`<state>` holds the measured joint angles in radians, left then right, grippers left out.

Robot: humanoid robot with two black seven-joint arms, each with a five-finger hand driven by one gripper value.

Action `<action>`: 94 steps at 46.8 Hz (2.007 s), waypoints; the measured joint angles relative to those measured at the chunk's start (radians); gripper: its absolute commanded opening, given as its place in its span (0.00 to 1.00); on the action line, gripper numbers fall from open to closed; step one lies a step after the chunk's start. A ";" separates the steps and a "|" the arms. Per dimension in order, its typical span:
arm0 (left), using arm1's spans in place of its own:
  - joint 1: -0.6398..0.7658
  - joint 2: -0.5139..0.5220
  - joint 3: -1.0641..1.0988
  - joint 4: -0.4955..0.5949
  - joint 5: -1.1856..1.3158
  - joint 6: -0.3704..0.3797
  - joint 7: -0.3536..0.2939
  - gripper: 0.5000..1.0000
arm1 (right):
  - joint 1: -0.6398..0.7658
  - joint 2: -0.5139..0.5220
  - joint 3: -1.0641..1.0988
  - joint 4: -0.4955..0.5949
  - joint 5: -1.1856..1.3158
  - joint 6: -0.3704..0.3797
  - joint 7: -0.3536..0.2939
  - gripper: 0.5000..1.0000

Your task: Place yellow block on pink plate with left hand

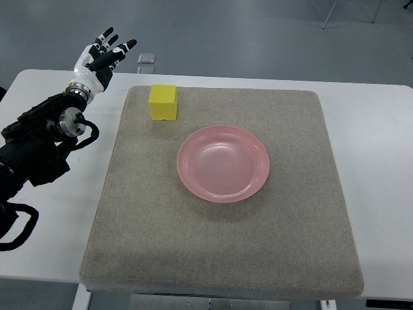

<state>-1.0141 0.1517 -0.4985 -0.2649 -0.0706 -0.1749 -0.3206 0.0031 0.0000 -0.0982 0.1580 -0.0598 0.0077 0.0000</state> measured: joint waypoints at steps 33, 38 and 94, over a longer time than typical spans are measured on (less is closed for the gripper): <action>-0.017 0.010 0.053 -0.024 0.033 -0.028 0.011 0.98 | 0.000 0.000 0.000 0.000 0.000 0.000 0.000 0.85; -0.041 0.018 0.116 -0.051 0.044 -0.040 0.011 0.98 | 0.000 0.000 0.000 0.000 0.000 0.000 0.000 0.85; -0.311 0.227 0.505 -0.266 1.046 -0.146 0.007 0.96 | 0.000 0.000 0.000 0.000 0.000 0.000 0.000 0.85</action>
<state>-1.3249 0.3788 0.0064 -0.5306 0.9758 -0.3206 -0.3140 0.0030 0.0000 -0.0982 0.1580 -0.0599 0.0077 -0.0002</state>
